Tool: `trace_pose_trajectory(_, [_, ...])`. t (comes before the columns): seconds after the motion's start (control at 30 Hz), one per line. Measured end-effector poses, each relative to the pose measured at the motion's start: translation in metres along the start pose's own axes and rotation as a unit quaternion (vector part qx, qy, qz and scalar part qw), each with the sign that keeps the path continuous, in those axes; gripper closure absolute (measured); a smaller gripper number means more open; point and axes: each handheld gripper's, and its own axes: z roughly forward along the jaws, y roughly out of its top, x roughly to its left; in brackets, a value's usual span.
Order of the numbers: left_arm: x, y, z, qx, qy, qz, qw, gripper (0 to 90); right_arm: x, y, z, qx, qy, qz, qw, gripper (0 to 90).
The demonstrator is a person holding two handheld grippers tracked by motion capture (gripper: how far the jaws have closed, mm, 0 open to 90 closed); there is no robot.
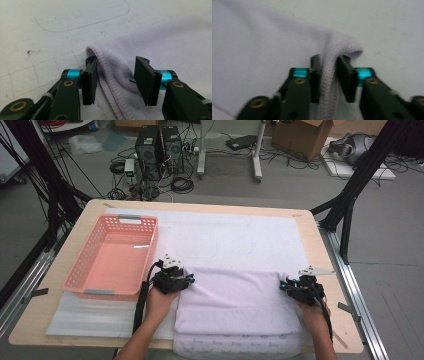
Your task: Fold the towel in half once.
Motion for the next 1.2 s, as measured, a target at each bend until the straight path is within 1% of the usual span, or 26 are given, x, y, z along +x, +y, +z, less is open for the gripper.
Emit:
trace_pose_trajectory(0.03, [0.0, 0.0, 0.0, 0.001, 0.003, 0.0, 1.0, 58.1, 0.001, 0.0, 0.0, 0.003, 0.003, -0.004, 1.0, 82.3])
trace_pose_trajectory(0.07, [0.001, 0.0, 0.0, -0.001, 0.005, -0.005, 1.0, 61.2, 0.002, 0.001, 0.0, 0.003, 0.003, -0.005, 1.0, 83.2])
trace_pose_trajectory(0.1, [0.002, 0.0, -0.001, -0.002, -0.007, -0.011, 0.9999, 66.9, 0.001, 0.001, 0.0, 0.005, 0.007, -0.002, 1.0, 83.7])
trace_pose_trajectory(0.13, [0.003, 0.0, -0.001, 0.0, -0.022, -0.011, 0.9997, 80.4, 0.0, 0.001, 0.0, 0.004, 0.011, 0.003, 0.9999, 84.1])
trace_pose_trajectory(0.17, [0.002, 0.0, -0.001, 0.0, -0.02, -0.006, 0.9998, 81.3, -0.001, 0.0, -0.001, 0.002, 0.013, 0.005, 0.9999, 84.4])
trace_pose_trajectory(0.2, [0.003, 0.0, -0.001, 0.0, -0.022, -0.01, 0.9997, 82.3, -0.001, 0.0, -0.001, -0.001, 0.014, 0.005, 0.9999, 84.7])
trace_pose_trajectory(0.23, [0.004, 0.0, -0.001, 0.0, -0.026, -0.018, 0.9995, 83.0, -0.001, -0.001, -0.001, -0.003, 0.013, 0.007, 0.9999, 85.0])
trace_pose_trajectory(0.27, [0.007, 0.001, -0.001, -0.002, -0.03, -0.032, 0.999, 83.6, -0.002, -0.001, -0.001, -0.006, 0.014, 0.007, 0.9999, 85.2])
trace_pose_trajectory(0.33, [0.009, 0.007, -0.004, -0.019, -0.032, -0.046, 0.9983, 84.6, -0.005, -0.001, -0.003, -0.021, 0.011, 0.014, 0.9996, 85.6])
trace_pose_trajectory(0.4, [0.009, 0.018, -0.008, -0.038, -0.035, -0.046, 0.9976, 85.5, -0.009, 0.001, -0.006, -0.041, 0.005, 0.019, 0.999, 85.8])
trace_pose_trajectory(0.43, [0.009, 0.024, -0.009, -0.047, -0.033, -0.044, 0.9974, 85.7, -0.009, 0.002, -0.006, -0.049, -0.003, 0.014, 0.9987, 85.8])
trace_pose_trajectory(0.53, [0.014, 0.043, -0.007, -0.06, -0.031, -0.046, 0.9967, 86.3, -0.012, 0.007, -0.007, -0.062, -0.023, 0.002, 0.9978, 85.8])
trace_pose_trajectory(0.6, [0.02, 0.052, -0.003, -0.065, -0.027, -0.057, 0.9959, 86.4, -0.017, 0.014, -0.006, -0.07, -0.024, 0.009, 0.9972, 85.8])
trace_pose_trajectory(0.63, [0.023, 0.056, 0.001, -0.062, -0.024, -0.06, 0.996, 86.4, -0.019, 0.019, -0.005, -0.072, -0.024, 0.006, 0.9971, 85.8])
trace_pose_trajectory(0.67, [0.026, 0.058, 0.004, -0.057, -0.018, -0.057, 0.9966, 86.4, -0.02, 0.025, -0.003, -0.072, -0.025, 0.001, 0.9971, 85.8])
trace_pose_trajectory(0.73, [0.03, 0.061, 0.012, -0.054, -0.01, -0.056, 0.9969, 86.4, -0.022, 0.037, 0.001, -0.073, -0.032, -0.013, 0.9967, 85.8])
trace_pose_trajectory(0.77, [0.033, 0.062, 0.015, -0.054, -0.006, -0.057, 0.9969, 86.5, -0.023, 0.042, 0.004, -0.074, -0.034, -0.014, 0.9966, 85.8])
trace_pose_trajectory(0.83, [0.039, 0.063, 0.02, -0.054, -0.005, -0.07, 0.9961, 86.5, -0.028, 0.051, 0.01, -0.076, -0.035, -0.009, 0.9964, 85.7])
trace_pose_trajectory(0.87, [0.041, 0.063, 0.023, -0.059, -0.002, -0.075, 0.9954, 86.5, -0.03, 0.055, 0.013, -0.076, -0.037, -0.011, 0.9964, 85.7])
trace_pose_trajectory(0.9, [0.044, 0.064, 0.025, -0.057, -0.002, -0.079, 0.9952, 86.5, -0.031, 0.059, 0.016, -0.076, -0.038, -0.013, 0.9963, 85.7])
trace_pose_trajectory(0.93, [0.046, 0.066, 0.028, -0.059, 0.002, -0.077, 0.9953, 86.5, -0.033, 0.063, 0.019, -0.077, -0.04, -0.013, 0.9962, 85.7])
trace_pose_trajectory(0.97, [0.047, 0.067, 0.03, -0.066, 0.006, -0.074, 0.995, 86.5, -0.034, 0.066, 0.023, -0.079, -0.041, -0.013, 0.9959, 85.7])
trace_pose_trajectory(1.0, [0.048, 0.067, 0.032, -0.077, 0.007, -0.076, 0.9941, 86.5, -0.035, 0.069, 0.025, -0.081, -0.043, -0.012, 0.9958, 85.7])
trace_pose_trajectory(1.03, [0.05, 0.066, 0.034, -0.081, 0.012, -0.079, 0.9935, 86.5, -0.036, 0.071, 0.028, -0.083, -0.048, -0.014, 0.9953, 85.7])
trace_pose_trajectory(1.13, [0.054, 0.063, 0.042, -0.086, 0.015, -0.093, 0.9918, 86.4, -0.04, 0.076, 0.035, -0.095, -0.051, 0.001, 0.9942, 85.6])
trace_pose_trajectory(1.2, [0.054, 0.061, 0.045, -0.082, 0.009, -0.097, 0.9919, 86.3, -0.04, 0.078, 0.039, -0.097, -0.057, 0.005, 0.9937, 85.5])
